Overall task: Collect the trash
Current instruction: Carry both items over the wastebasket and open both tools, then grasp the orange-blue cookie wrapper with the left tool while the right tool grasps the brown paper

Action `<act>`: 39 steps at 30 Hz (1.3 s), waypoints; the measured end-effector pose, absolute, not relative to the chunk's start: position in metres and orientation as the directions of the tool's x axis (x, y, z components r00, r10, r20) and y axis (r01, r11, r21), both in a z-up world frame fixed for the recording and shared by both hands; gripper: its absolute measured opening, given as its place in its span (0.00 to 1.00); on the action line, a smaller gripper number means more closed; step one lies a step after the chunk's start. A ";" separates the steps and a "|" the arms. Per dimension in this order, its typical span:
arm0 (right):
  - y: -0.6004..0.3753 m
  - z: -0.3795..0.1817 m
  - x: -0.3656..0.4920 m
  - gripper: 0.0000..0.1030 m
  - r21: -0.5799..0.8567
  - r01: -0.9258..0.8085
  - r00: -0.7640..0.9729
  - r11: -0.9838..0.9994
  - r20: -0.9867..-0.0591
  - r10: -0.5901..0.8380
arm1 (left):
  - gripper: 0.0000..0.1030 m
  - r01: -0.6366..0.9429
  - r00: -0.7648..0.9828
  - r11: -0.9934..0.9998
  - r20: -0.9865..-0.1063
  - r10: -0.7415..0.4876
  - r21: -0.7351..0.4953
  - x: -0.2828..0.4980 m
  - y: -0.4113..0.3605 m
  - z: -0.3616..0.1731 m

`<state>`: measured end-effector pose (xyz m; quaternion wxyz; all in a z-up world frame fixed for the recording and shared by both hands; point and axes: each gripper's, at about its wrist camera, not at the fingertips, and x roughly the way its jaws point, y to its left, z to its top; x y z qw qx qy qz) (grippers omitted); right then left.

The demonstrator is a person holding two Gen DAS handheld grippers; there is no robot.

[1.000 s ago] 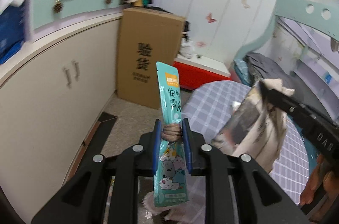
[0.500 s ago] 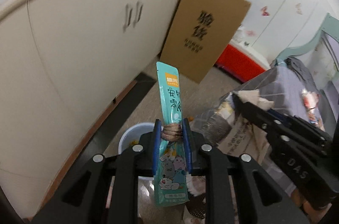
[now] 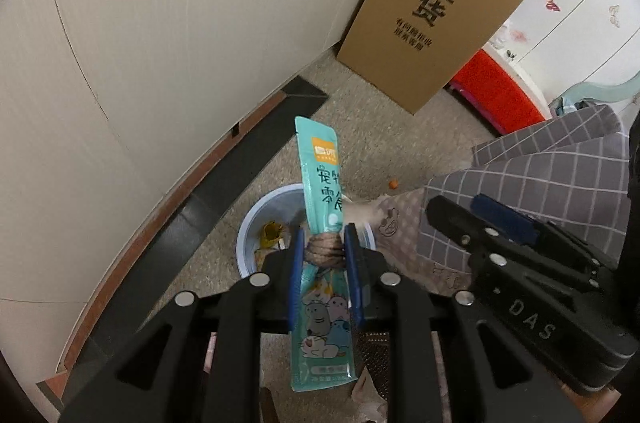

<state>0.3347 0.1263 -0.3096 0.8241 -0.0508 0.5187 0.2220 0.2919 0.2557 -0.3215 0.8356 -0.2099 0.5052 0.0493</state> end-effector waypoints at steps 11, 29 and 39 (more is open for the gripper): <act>0.111 -0.302 0.331 0.48 0.148 -0.398 0.393 0.905 -0.864 0.314 | 0.19 -0.289 0.453 0.911 -0.881 -0.140 -0.293 0.297 0.247 -0.337; 0.075 -0.243 0.315 0.52 0.186 -0.352 0.539 0.917 -0.761 0.361 | 0.23 -0.223 0.490 0.938 -0.862 -0.127 -0.265 0.306 0.224 -0.294; 0.062 -0.212 0.300 0.53 0.218 -0.358 0.566 0.908 -0.723 0.396 | 0.74 -0.260 0.534 0.929 -0.841 -0.087 -0.262 0.287 0.224 -0.261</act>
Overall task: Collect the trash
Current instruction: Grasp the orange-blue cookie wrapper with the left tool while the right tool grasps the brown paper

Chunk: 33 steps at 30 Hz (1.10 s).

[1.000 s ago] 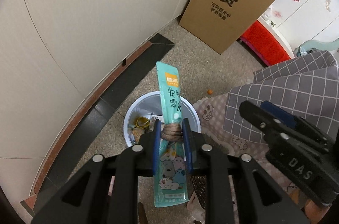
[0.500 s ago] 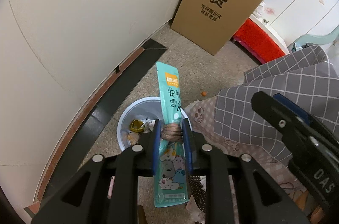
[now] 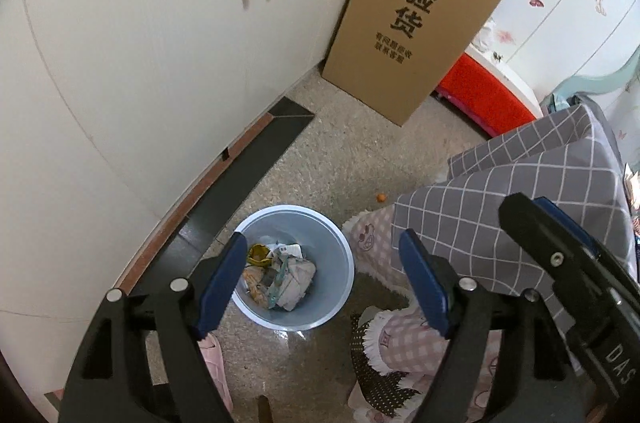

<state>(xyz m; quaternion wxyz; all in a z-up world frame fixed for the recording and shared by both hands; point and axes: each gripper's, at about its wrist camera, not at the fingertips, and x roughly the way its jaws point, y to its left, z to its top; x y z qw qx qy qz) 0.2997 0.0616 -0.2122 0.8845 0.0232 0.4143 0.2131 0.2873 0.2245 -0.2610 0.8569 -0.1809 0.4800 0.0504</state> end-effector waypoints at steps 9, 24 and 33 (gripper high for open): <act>0.028 -0.157 0.274 0.54 0.257 -0.364 0.635 0.895 -0.635 0.440 | 0.74 -0.254 0.633 0.934 -0.774 -0.035 -0.250 0.260 0.203 -0.195; -0.140 -0.097 0.233 0.58 0.253 -0.177 0.795 0.951 -0.534 0.289 | 0.74 0.076 0.701 0.977 -0.686 -0.195 -0.200 0.252 0.039 -0.109; -0.271 -0.107 0.221 0.61 0.255 0.060 0.819 0.965 -0.565 0.098 | 0.76 0.314 0.609 0.940 -0.731 -0.308 -0.135 0.262 -0.097 -0.119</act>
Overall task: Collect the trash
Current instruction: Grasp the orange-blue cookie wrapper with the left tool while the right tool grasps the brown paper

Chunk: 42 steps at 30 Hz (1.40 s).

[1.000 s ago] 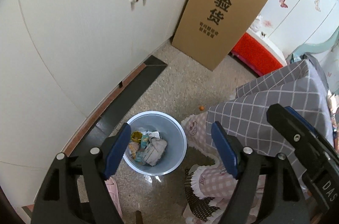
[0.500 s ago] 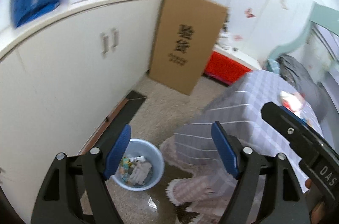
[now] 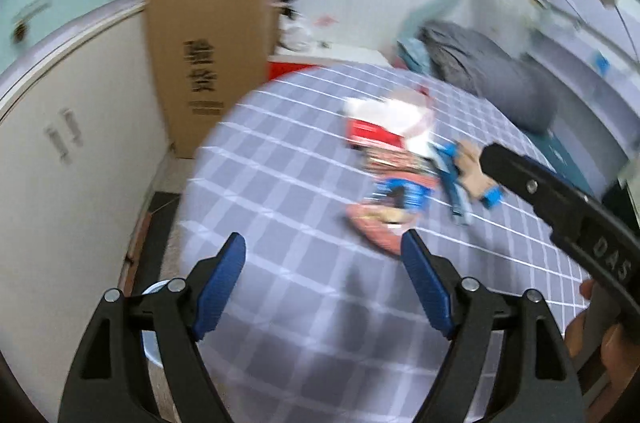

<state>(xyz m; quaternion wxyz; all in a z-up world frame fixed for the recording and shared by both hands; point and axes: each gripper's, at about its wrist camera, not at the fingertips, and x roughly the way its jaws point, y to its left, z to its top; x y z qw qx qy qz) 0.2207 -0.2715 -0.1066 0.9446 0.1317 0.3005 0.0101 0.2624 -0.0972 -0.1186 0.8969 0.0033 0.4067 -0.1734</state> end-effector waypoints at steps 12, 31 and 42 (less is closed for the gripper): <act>-0.347 -0.130 0.228 0.62 0.276 0.159 0.791 0.948 -0.611 0.045 | 0.50 0.382 0.579 0.924 -0.780 -0.236 0.004 0.288 -0.168 -0.145; -0.340 -0.146 0.262 0.05 0.156 0.112 0.731 0.981 -0.682 0.025 | 0.01 0.347 0.615 0.921 -0.698 -0.368 -0.179 0.282 -0.120 -0.115; -0.313 -0.105 0.235 0.05 0.212 0.028 0.812 0.977 -0.575 0.101 | 0.57 0.337 0.561 0.930 -0.762 -0.324 -0.148 0.300 -0.141 -0.140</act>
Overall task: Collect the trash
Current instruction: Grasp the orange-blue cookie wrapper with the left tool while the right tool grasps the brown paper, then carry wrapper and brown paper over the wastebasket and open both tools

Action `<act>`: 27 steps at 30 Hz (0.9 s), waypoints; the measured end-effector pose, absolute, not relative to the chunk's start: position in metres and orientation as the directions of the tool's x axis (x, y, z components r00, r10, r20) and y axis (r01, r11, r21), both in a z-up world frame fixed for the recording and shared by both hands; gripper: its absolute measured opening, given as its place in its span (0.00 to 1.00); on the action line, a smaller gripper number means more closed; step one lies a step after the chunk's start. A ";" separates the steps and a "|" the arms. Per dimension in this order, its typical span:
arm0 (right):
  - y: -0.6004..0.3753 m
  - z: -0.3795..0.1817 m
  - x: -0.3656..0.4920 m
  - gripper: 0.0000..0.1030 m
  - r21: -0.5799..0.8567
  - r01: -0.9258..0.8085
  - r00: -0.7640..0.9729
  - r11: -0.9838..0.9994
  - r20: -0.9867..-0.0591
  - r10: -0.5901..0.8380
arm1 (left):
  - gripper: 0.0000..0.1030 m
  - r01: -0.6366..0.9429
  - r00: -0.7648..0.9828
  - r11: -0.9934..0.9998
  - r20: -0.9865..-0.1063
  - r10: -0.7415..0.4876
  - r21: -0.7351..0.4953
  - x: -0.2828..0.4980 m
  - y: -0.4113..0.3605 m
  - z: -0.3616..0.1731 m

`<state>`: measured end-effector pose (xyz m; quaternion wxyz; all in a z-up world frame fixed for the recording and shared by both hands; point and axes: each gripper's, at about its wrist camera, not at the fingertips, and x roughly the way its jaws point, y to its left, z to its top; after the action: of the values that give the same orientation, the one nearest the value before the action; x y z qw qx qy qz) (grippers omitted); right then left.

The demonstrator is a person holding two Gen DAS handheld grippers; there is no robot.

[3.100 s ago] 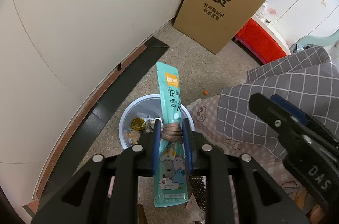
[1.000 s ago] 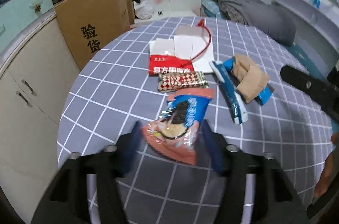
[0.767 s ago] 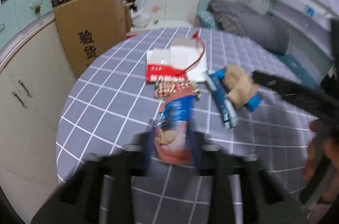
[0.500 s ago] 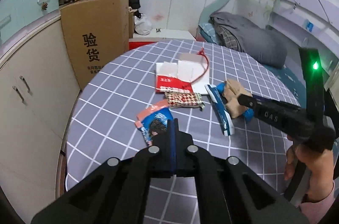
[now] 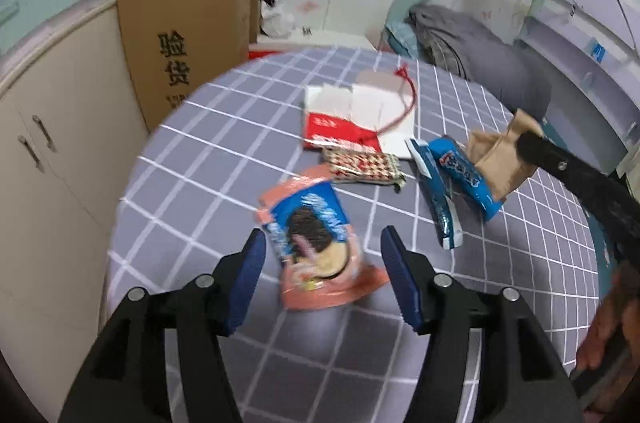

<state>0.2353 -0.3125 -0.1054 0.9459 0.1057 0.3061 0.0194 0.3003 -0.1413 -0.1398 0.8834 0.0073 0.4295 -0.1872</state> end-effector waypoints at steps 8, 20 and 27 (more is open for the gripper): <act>-0.274 -0.094 0.233 0.05 0.202 -0.056 0.807 0.978 -0.568 0.164 | 0.26 0.302 0.573 0.946 -0.772 -0.276 -0.113 0.307 -0.142 -0.146; -0.166 -0.079 0.243 0.05 0.230 -0.255 0.752 0.939 -0.564 0.342 | 0.22 0.171 0.639 0.959 -0.715 -0.283 -0.227 0.287 -0.012 -0.130; -0.062 -0.092 0.255 0.05 0.243 -0.407 0.646 0.880 -0.605 0.466 | 0.22 0.003 0.670 0.973 -0.721 -0.174 -0.231 0.277 0.096 -0.141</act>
<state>0.2548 -0.0622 -0.0919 0.9062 0.0422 0.3449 0.2408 0.2773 0.0965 -0.1407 0.9078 -0.1056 0.4030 -0.0487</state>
